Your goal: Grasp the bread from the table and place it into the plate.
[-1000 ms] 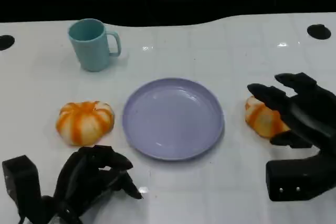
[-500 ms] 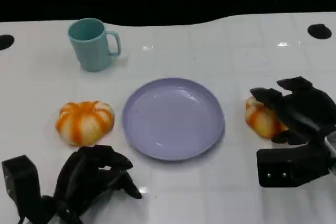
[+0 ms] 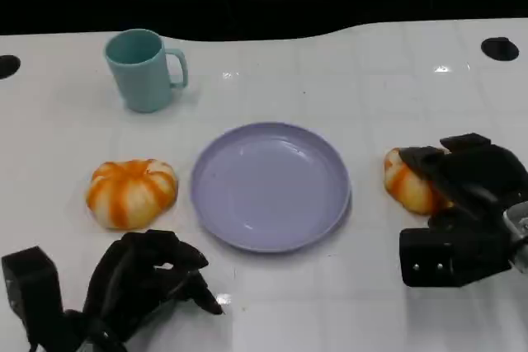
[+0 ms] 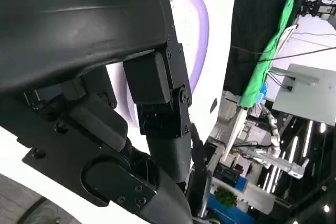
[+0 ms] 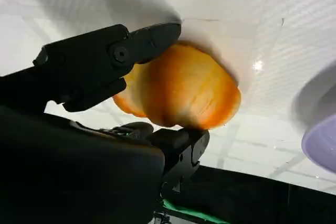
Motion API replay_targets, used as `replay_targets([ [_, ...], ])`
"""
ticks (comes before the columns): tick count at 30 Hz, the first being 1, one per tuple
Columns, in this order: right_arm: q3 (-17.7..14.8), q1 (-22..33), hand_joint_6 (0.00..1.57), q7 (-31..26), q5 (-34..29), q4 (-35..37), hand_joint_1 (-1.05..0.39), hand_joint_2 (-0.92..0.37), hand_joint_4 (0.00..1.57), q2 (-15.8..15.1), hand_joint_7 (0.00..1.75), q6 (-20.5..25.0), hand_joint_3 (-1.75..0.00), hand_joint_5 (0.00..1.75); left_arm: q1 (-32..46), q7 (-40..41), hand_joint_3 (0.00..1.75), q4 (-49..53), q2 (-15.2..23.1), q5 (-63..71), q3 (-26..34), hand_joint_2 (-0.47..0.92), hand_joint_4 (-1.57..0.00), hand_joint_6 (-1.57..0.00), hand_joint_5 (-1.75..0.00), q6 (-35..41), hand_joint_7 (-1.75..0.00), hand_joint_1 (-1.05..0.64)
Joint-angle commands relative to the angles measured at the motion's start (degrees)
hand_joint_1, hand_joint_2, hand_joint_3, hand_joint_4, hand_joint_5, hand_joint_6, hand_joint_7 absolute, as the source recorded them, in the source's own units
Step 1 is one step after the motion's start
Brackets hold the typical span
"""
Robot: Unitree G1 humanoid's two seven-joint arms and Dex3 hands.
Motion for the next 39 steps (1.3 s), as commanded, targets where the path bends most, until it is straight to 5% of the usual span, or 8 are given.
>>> replay_targets([
  [1,0.5,-1.6,0.6,-1.4,1.7,3.2,-0.29,-0.85,0.63,0.6,0.04,-1.4,-0.01,0.12,0.5,-0.1,0.0,-0.5,0.6,0.1,0.0,0.69,-1.57,-1.57,-0.59,-0.6,-0.21,-1.05],
  [5,0.7,-1.9,1.02,-6.8,2.6,5.7,-0.22,-0.88,1.08,0.8,0.11,-5.1,-0.01,0.31,0.6,-0.1,0.0,-0.8,0.5,-0.1,0.0,0.69,-1.57,-1.57,-0.59,-0.2,-0.21,-1.05],
  [8,1.6,-2.1,1.33,-13.8,1.8,7.6,-0.16,-0.91,1.03,0.8,0.12,-7.6,-0.02,1.14,0.6,-0.2,0.0,-0.9,0.5,-0.2,0.0,0.69,-1.57,-1.57,-0.58,-0.1,-0.21,-1.05],
  [11,2.8,-2.5,1.01,-18.7,1.1,9.1,-0.15,-0.78,0.95,0.9,1.08,-8.2,-0.47,1.68,0.6,-0.2,0.0,-0.9,0.5,-0.2,0.0,0.69,-1.57,-1.57,-0.58,0.0,-0.21,-1.05],
  [13,3.1,-2.6,0.84,-21.4,1.2,9.6,-0.14,-0.61,0.93,1.0,1.49,-8.9,-0.74,1.73,0.6,-0.1,0.0,-0.8,0.5,-0.2,0.0,0.69,-1.57,-1.57,-0.58,-0.1,-0.21,-1.05],
  [18,2.9,-2.7,0.75,-27.5,2.2,10.4,-0.13,-0.47,0.95,1.5,1.72,-10.6,-0.96,1.75,0.5,-0.2,0.0,-0.4,0.6,-0.2,0.2,0.69,-1.57,-1.57,-0.58,-0.2,-0.21,-1.05],
  [24,1.8,-2.6,0.76,-31.3,3.4,9.4,-0.1,-0.47,0.96,1.5,1.68,-12.3,-0.89,1.75,0.9,0.2,0.0,-1.1,0.3,-0.3,0.1,0.68,-1.57,-1.57,-0.59,0.3,-0.22,-1.05],
  [39,-1.6,-1.8,0.86,-26.8,7.6,-5.8,-0.08,-0.22,1.01,1.8,1.59,-19.6,-1.44,1.75,1.8,0.5,0.0,-2.4,0.3,0.1,0.0,0.68,-1.57,-1.57,-0.6,0.7,-0.22,-1.05],
])
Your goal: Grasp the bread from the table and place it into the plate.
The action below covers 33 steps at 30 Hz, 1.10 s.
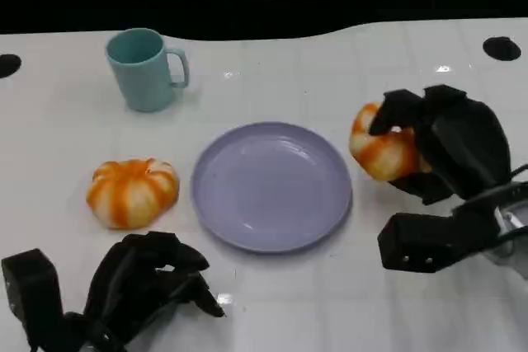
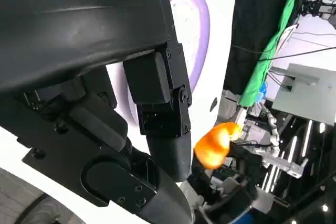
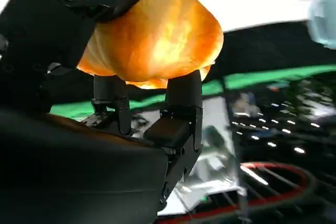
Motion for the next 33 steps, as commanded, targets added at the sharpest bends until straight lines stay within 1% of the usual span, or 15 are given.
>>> replay_targets([
  [1,-0.9,0.1,0.85,2.1,0.7,-5.2,-0.09,-0.22,1.01,-0.2,1.61,-1.1,-1.45,1.75,0.8,0.6,0.0,-0.5,0.6,0.2,0.0,0.68,-1.57,-1.57,-0.6,-0.5,-0.23,-1.05],
  [5,-0.8,0.1,0.81,5.5,0.4,-8.8,-0.11,-0.21,1.01,0.0,1.65,-0.6,-1.45,1.75,0.8,0.2,0.01,-0.4,0.6,-0.1,0.1,0.69,-1.57,-1.57,-0.6,-0.5,-0.22,-1.05],
  [10,0.6,-2.1,0.83,10.1,0.2,-8.7,-0.1,-0.21,1.0,2.0,1.64,-2.3,-1.42,1.75,0.7,0.0,0.0,-0.3,0.6,-0.2,0.2,0.68,-1.57,-1.57,-0.6,-0.7,-0.22,-1.05],
  [13,1.3,-3.4,0.81,12.0,-0.5,-7.6,-0.12,-0.28,0.98,2.9,1.65,-2.9,-1.32,1.75,0.8,0.1,0.0,-0.5,0.4,-0.1,0.1,0.69,-1.57,-1.57,-0.6,-0.9,-0.22,-1.05],
  [16,2.5,-5.1,0.88,13.2,-1.6,-5.6,-0.15,-0.4,0.95,4.5,1.42,-2.5,-1.11,1.75,1.2,0.5,0.01,-1.0,0.3,0.4,-0.3,0.69,-1.57,-1.57,-0.6,-1.2,-0.22,-1.05],
  [19,3.7,-6.7,0.9,13.1,-2.3,-2.9,-0.17,-0.45,0.94,6.1,1.3,-3.2,-1.01,1.75,1.5,0.6,0.01,-1.4,0.3,0.5,-0.6,0.69,-1.57,-1.57,-0.6,-1.2,-0.22,-1.05],
  [21,4.5,-7.9,0.86,12.7,-2.7,-0.5,-0.18,-0.48,0.94,7.4,1.43,-3.7,-0.96,1.75,1.7,0.8,0.01,-1.7,0.2,0.6,-0.8,0.7,-1.57,-1.57,-0.6,-1.1,-0.22,-1.05],
  [22,4.8,-8.4,0.83,12.9,-3.0,0.6,-0.18,-0.49,0.94,7.9,1.42,-3.6,-0.92,1.75,1.8,1.0,0.01,-1.9,0.2,0.5,-0.8,0.7,-1.57,-1.57,-0.6,-1.0,-0.22,-1.05],
  [24,5.5,-9.2,0.92,13.2,-3.3,2.2,-0.18,-0.58,0.92,8.8,1.03,-3.1,-0.68,1.75,2.1,1.2,0.01,-2.5,0.1,0.4,-1.0,0.7,-1.57,-1.57,-0.61,-0.6,-0.22,-1.05],
  [25,5.8,-9.6,1.01,13.3,-3.4,3.1,-0.18,-0.66,0.91,9.3,0.77,-2.7,-0.49,1.75,2.2,1.4,0.0,-2.7,0.0,0.4,-1.1,0.69,-1.57,-1.57,-0.61,-0.5,-0.23,-1.05],
  [26,6.1,-9.9,1.06,13.1,-3.5,3.9,-0.18,-0.69,0.9,9.8,0.68,-2.5,-0.41,1.75,2.3,1.5,0.0,-2.9,0.0,0.5,-1.2,0.69,-1.57,-1.57,-0.61,-0.5,-0.23,-1.05],
  [28,6.1,-10.2,1.1,14.0,-2.9,5.4,-0.19,-0.72,0.89,10.6,0.61,-2.7,-0.34,1.74,2.5,1.8,0.0,-3.2,0.0,0.6,-1.3,0.69,-1.57,-1.57,-0.61,-0.6,-0.23,-1.05],
  [29,6.0,-10.3,1.09,14.7,-2.5,6.0,-0.2,-0.74,0.89,10.9,0.65,-2.9,-0.39,1.64,2.6,1.9,0.0,-3.3,0.0,0.6,-1.4,0.69,-1.57,-1.57,-0.61,-0.6,-0.23,-1.05],
  [31,5.9,-10.3,0.98,15.3,-2.1,6.9,-0.22,-0.65,0.89,11.2,0.76,-3.0,-0.57,1.4,2.7,1.9,0.0,-3.4,0.0,0.6,-1.6,0.7,-1.57,-1.57,-0.61,-0.9,-0.24,-1.05],
  [33,5.8,-10.2,0.9,16.2,-1.8,7.0,-0.25,-0.65,0.85,11.3,0.66,-2.7,-0.57,1.23,2.7,1.9,0.01,-3.4,0.1,0.4,-1.6,0.7,-1.57,-1.57,-0.61,-0.8,-0.24,-1.05],
])
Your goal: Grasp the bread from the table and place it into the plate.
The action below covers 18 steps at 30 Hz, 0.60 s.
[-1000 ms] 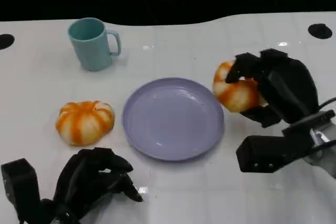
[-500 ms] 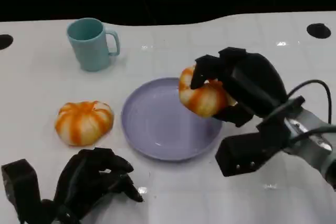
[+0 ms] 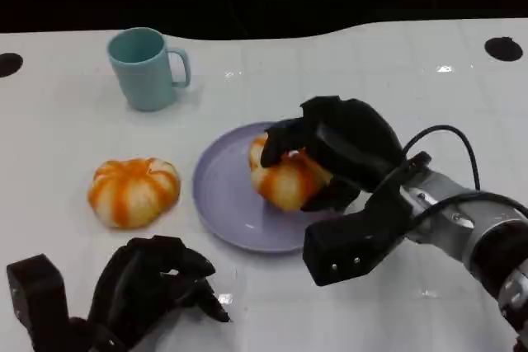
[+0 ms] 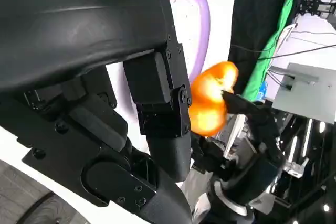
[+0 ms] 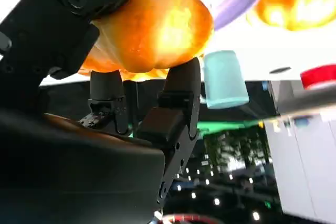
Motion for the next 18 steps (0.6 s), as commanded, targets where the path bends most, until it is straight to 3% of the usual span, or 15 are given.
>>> replay_targets([
  [1,-0.4,-1.5,0.88,2.4,1.1,0.8,-0.26,-0.67,0.81,0.0,0.51,0.2,-0.5,1.14,0.6,0.6,0.0,-0.6,0.7,0.2,0.1,0.7,-1.57,-1.57,-0.61,-0.2,-0.24,-1.05],
  [4,-0.5,-1.4,0.82,5.0,1.4,0.5,-0.29,-0.72,0.68,-0.2,0.23,0.9,-0.39,0.92,0.5,0.6,0.0,-0.4,0.8,0.2,0.1,0.7,-1.57,-1.57,-0.61,-0.2,-0.24,-1.05],
  [5,-0.4,-1.3,0.74,5.8,1.3,0.4,-0.33,-0.76,0.58,-0.4,0.12,1.0,-0.33,0.71,0.4,0.6,0.0,-0.4,0.8,0.2,0.1,0.7,-1.57,-1.57,-0.61,-0.1,-0.24,-1.05],
  [9,-0.7,-0.9,0.53,10.6,1.7,-1.2,-0.45,-0.88,0.38,-0.9,0.01,2.9,-0.15,0.32,0.4,0.4,0.0,-0.4,0.9,0.1,0.1,0.7,-1.57,-1.57,-0.61,0.0,-0.24,-1.05],
  [14,-1.4,0.5,0.31,16.6,2.8,-5.7,-0.61,-0.92,0.17,-1.9,0.0,6.1,-0.18,0.18,0.3,0.4,0.0,-0.2,0.9,0.1,0.1,0.7,-1.57,-1.57,-0.61,0.0,-0.23,-1.05],
  [18,-1.9,1.9,0.24,19.7,3.6,-9.2,-0.66,-0.92,0.11,-2.7,0.0,7.6,-0.19,0.15,0.4,0.4,0.0,-0.4,0.8,0.0,0.1,0.69,-1.57,-1.57,-0.61,0.1,-0.23,-1.05],
])
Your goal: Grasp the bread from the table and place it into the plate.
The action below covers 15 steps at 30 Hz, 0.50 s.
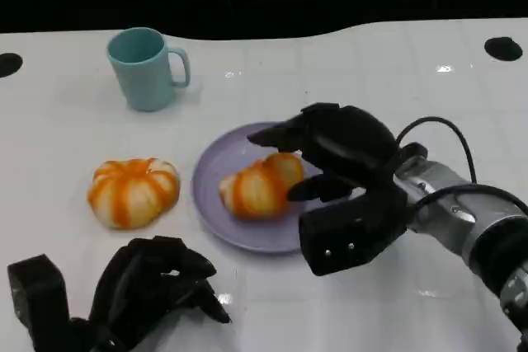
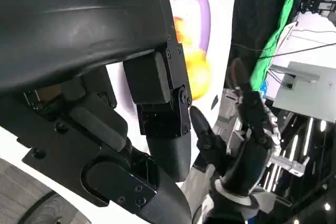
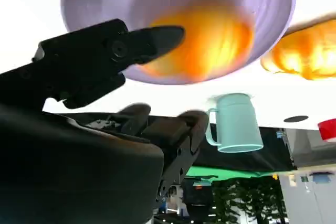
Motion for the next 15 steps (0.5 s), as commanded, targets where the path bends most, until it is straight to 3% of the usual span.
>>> replay_targets([
  [1,-0.8,1.7,0.24,3.2,1.3,-3.8,-0.66,-0.92,0.11,-1.7,0.0,1.4,-0.19,0.15,0.3,0.5,0.0,-0.4,0.7,0.1,0.2,0.69,-1.57,-1.57,-0.61,0.1,-0.23,-1.05],
  [7,-1.9,4.2,0.24,6.0,2.1,-9.7,-0.7,-0.92,0.11,-4.1,0.01,1.4,-0.19,0.17,0.1,0.5,0.0,-0.1,0.8,0.2,0.2,0.7,-1.57,-1.57,-0.6,-0.2,-0.23,-1.05],
  [11,-3.0,7.0,0.28,4.9,2.9,-13.3,-0.69,-0.92,0.15,-6.1,0.02,-0.6,-0.16,0.21,0.1,0.4,0.0,-0.1,0.7,-0.2,0.4,0.69,-1.57,-1.57,-0.6,0.4,-0.23,-1.05],
  [15,-4.2,9.5,0.35,4.8,4.0,-16.0,-0.6,-0.91,0.2,-7.8,0.05,-2.4,-0.09,0.26,0.0,0.3,0.0,0.0,0.7,-0.1,0.4,0.69,-1.57,-1.57,-0.6,0.0,-0.22,-1.05],
])
